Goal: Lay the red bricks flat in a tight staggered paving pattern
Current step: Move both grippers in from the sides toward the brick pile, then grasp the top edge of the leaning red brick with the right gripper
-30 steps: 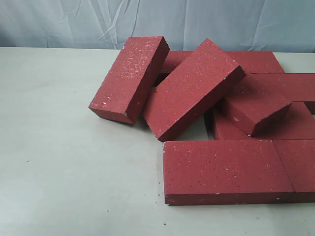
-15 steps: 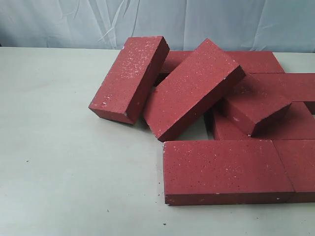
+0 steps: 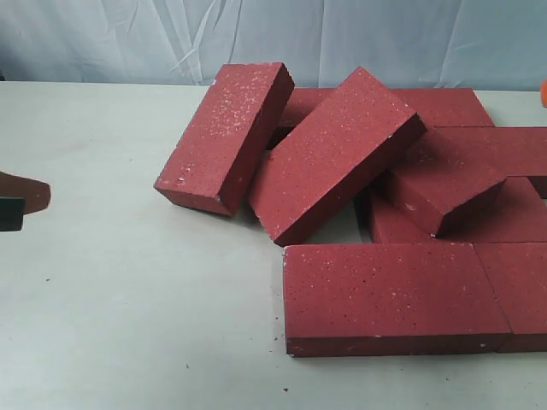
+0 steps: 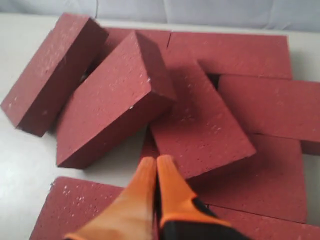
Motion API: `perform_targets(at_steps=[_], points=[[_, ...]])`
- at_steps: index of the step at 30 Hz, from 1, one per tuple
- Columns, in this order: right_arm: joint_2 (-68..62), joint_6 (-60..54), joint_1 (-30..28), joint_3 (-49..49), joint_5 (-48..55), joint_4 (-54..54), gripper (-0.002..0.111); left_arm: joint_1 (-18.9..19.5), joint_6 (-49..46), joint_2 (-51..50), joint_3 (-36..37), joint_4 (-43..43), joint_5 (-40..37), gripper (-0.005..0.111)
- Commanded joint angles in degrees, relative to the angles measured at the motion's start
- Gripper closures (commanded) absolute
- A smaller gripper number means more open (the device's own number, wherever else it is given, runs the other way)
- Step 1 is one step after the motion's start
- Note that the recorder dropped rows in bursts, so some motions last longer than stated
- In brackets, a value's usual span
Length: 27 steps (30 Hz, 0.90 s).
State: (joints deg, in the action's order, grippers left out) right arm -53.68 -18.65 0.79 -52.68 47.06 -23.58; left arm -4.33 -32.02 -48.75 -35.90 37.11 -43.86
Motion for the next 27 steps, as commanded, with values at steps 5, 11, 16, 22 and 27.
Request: perform_targets(at_steps=[5,11,16,22,27], points=[[-16.4,-3.8,-0.2,-9.4,0.2,-4.4,0.109,-2.7,-1.7,-7.9,-0.2,3.2,6.6,0.107],[-29.0,-4.2,-0.2,-19.4,3.5,-5.4,0.109,-5.0,-8.4,-11.7,-0.2,8.1,6.1,0.107],[-39.2,-4.2,-0.2,-30.7,10.4,-5.3,0.109,-5.6,-12.1,-14.0,-0.2,12.4,6.4,0.107],[-47.1,-4.2,-0.4,-40.1,16.2,-7.9,0.104,-5.6,-12.1,-14.9,-0.2,12.8,6.3,0.107],[-50.8,-4.4,-3.9,-44.0,20.2,-15.4,0.057,-5.6,-12.1,-14.9,-0.2,13.0,5.9,0.107]])
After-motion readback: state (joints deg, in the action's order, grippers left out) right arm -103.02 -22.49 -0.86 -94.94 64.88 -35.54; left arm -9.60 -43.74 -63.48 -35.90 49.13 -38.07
